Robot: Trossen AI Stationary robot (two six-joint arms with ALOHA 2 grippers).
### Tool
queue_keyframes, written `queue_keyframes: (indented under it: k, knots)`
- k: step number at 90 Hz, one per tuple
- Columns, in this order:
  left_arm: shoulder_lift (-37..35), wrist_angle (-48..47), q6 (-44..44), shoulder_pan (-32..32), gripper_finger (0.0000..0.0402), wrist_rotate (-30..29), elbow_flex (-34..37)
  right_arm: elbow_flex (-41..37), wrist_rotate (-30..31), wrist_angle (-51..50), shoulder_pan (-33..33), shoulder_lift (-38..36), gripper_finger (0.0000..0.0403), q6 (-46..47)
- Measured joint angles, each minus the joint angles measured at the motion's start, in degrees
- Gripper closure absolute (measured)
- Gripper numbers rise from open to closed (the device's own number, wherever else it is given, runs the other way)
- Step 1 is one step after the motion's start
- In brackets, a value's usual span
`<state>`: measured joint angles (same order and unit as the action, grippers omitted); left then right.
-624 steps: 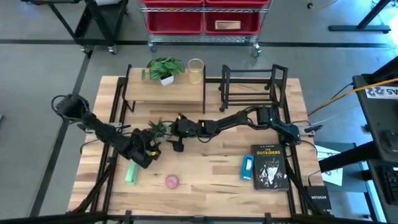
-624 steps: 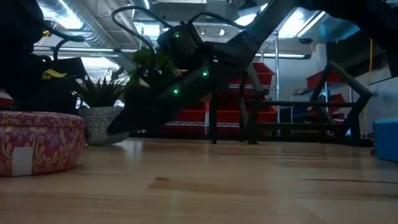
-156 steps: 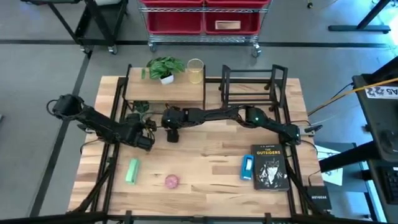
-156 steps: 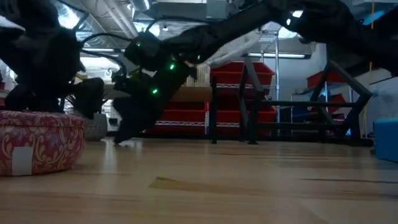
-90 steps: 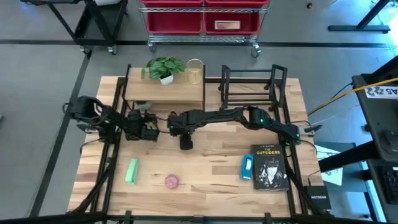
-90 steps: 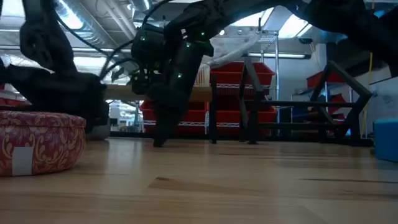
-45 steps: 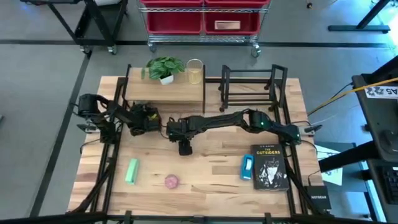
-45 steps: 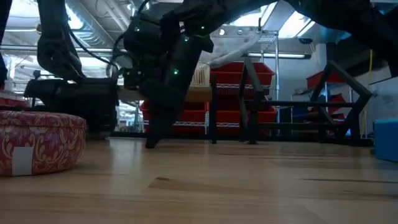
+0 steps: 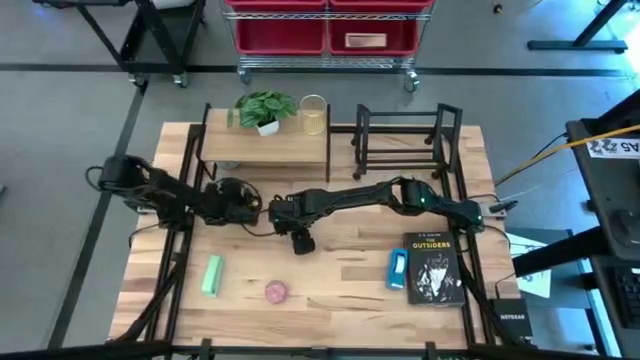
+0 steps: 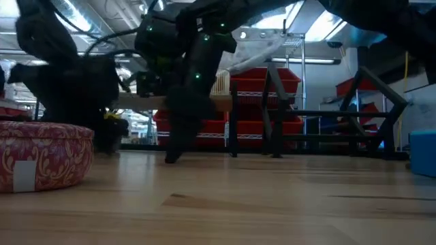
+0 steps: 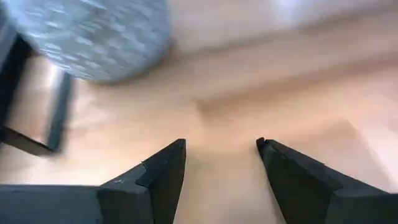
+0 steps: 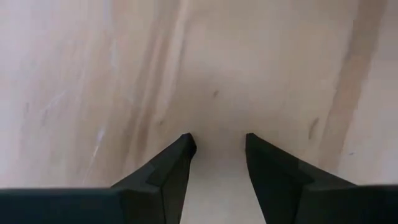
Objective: Stock shelves
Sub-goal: Put the red scented candle on the shelf
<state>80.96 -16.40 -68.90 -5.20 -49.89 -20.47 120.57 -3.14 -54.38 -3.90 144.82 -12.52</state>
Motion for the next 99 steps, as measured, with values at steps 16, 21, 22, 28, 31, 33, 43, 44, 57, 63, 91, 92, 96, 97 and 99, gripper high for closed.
queue_keyframes:
  k: [16,21,22,28,31,33,43,44,57,63,91,92,96,97,99]
  knots:
    - [-7.7,-2.07,8.06,-7.8,0.0203,6.22,-3.4,-0.29,0.0,-4.17,-2.16,-2.12,0.0261,-2.22]
    - [-10.86,-4.41,10.37,-10.19,0.0203,9.23,-5.81,-0.55,-0.97,-6.14,-2.64,-3.53,0.0261,-2.94]
    - [-11.53,-4.96,10.84,-10.66,0.0203,9.7,-6.38,-0.61,-1.27,-6.8,-2.73,-3.79,0.0261,-3.02]
    - [-15.41,-8.75,13.41,-13.59,0.0203,11.59,-9.98,-1.47,-2.82,-9.06,-2.93,-5.68,0.0261,-3.76]
    - [-17.31,-11.45,14.13,-15.17,0.0203,11.9,-11.83,-2.77,-3.79,-7.95,-3.02,-7.12,0.0261,-4.32]
    - [-18.44,-13.26,14.57,-16.22,0.0203,11.96,-13.1,-4.16,-4.86,-7.09,-3.03,-8.46,0.0261,-4.52]
    - [-23.74,-20.67,15.76,-21.26,0.0203,11.22,-19.85,-15.14,-7.98,0.51,-2.75,-16.04,0.0261,-4.43]
    - [-24.21,-21.31,15.82,-21.8,0.0203,11.15,-20.46,-16.56,-8.15,1.8,-2.79,-16.74,0.0261,-4.34]
    - [-28.26,-24.24,18.36,-28.52,0.0203,11.87,-26.67,-36.1,-8.59,20.74,-5.03,-26.36,0.0261,-0.86]
    - [-28.97,-24.29,19.0,-31.5,0.0203,14.66,-27.9,-43.89,-8.77,32.12,-6.56,-30.98,0.0261,2.26]
    - [-17.16,-22.75,0.09,-42.26,0.0202,21.68,-26.58,-59.61,-7.06,68.73,-12.46,-30.23,0.026,9.35]
    - [-16.28,-22.35,-0.37,-42.47,0.0202,22.03,-26.58,-59.55,-6.79,69.33,-12.61,-29.9,0.026,9.36]
    - [-12.88,-19.58,-1.69,-43.33,0.0202,23.69,-26.58,-59.09,-5.93,70.52,-13.0,-28.77,0.026,9.43]
    - [-11.97,-18.75,-2.07,-43.54,0.0202,24.13,-26.58,-59.0,-5.75,70.5,-13.08,-28.51,0.026,9.42]
    - [-10.23,-17.13,-2.63,-43.84,0.0202,25.04,-26.58,-58.74,-5.52,70.18,-13.22,-28.06,0.026,9.38]
